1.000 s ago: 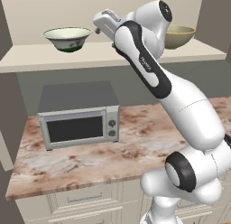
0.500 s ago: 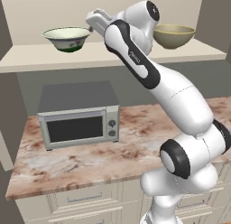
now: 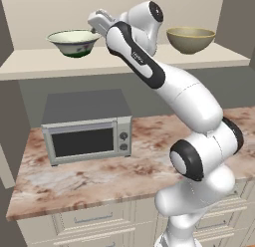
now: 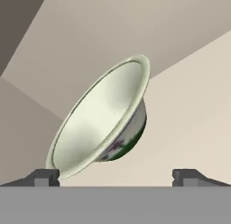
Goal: Move the bowls from the cabinet to the plates on the dining table.
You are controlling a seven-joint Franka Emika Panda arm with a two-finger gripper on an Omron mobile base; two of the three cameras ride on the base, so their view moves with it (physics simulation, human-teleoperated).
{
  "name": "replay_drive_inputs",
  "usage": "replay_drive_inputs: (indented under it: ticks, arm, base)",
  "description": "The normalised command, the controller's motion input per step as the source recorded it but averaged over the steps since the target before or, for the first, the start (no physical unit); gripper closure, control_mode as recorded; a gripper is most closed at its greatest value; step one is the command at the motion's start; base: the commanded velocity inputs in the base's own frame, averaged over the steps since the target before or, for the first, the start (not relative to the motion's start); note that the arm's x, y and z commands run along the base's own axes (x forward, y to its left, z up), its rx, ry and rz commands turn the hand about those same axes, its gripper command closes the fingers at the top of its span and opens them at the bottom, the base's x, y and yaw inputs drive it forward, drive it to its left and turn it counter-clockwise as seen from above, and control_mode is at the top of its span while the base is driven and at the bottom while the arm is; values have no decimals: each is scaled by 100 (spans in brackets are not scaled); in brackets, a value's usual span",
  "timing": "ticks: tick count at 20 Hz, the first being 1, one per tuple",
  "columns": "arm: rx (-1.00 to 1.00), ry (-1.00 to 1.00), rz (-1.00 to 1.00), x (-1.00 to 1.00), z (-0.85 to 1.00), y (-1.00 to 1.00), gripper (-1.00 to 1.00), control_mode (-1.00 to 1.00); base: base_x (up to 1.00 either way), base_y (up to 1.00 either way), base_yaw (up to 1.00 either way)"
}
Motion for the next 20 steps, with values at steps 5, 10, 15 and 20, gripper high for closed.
replay_drive_inputs:
  ticks: [5, 10, 15, 20]
  arm:
    - [0, 3, 0, 40, 0, 12, -100, -100]
    - [0, 7, 0, 30, -3, 11, -100, -100]
    - [0, 10, 0, 24, -5, 9, -100, -100]
    - [0, 10, 0, 29, -3, 16, -100, -100]
  base:
    - [0, 0, 0]
    - [0, 0, 0]
    - [0, 0, 0]
    - [0, 0, 0]
